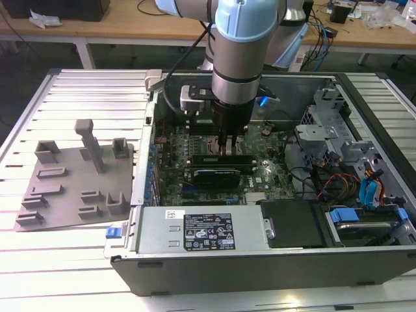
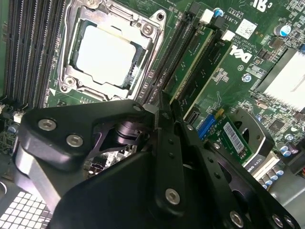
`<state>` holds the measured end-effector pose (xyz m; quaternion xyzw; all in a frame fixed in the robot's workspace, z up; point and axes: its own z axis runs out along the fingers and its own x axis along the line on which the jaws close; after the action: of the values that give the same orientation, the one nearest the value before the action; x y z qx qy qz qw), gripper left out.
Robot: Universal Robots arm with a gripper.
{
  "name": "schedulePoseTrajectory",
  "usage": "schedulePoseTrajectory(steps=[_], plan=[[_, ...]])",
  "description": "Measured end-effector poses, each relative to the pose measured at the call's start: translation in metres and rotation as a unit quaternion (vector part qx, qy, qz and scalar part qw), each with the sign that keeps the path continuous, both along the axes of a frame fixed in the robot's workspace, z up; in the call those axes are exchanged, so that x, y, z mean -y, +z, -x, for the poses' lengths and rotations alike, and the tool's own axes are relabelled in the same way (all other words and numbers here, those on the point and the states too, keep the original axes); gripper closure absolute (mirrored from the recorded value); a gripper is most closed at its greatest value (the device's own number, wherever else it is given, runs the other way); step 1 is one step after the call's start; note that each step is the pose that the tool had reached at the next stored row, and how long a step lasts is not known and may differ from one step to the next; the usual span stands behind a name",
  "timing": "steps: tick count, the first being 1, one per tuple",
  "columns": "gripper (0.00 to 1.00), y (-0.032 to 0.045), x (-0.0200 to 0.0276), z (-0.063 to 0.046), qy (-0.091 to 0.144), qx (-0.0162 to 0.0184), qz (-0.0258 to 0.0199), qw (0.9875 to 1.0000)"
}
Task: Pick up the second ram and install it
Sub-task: 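Insert the second ram into the second slot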
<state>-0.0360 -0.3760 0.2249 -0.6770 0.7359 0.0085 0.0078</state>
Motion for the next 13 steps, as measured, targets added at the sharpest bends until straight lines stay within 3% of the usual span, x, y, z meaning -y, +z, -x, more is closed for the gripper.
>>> schedulePoseTrajectory(steps=[9,10,11,13], plan=[[0.89,-0.0078,0.0000,0.0000,0.000,0.0000,0.0000,1.0000],[0.88,-0.0079,0.0000,0.0001,0.000,0.0000,-0.0002,1.0000],[0.81,-0.0079,0.0000,0.0000,0.000,0.0000,-0.0002,1.0000],[0.81,-0.0078,-0.0001,0.0000,0.000,0.0000,-0.0001,1.0000]])
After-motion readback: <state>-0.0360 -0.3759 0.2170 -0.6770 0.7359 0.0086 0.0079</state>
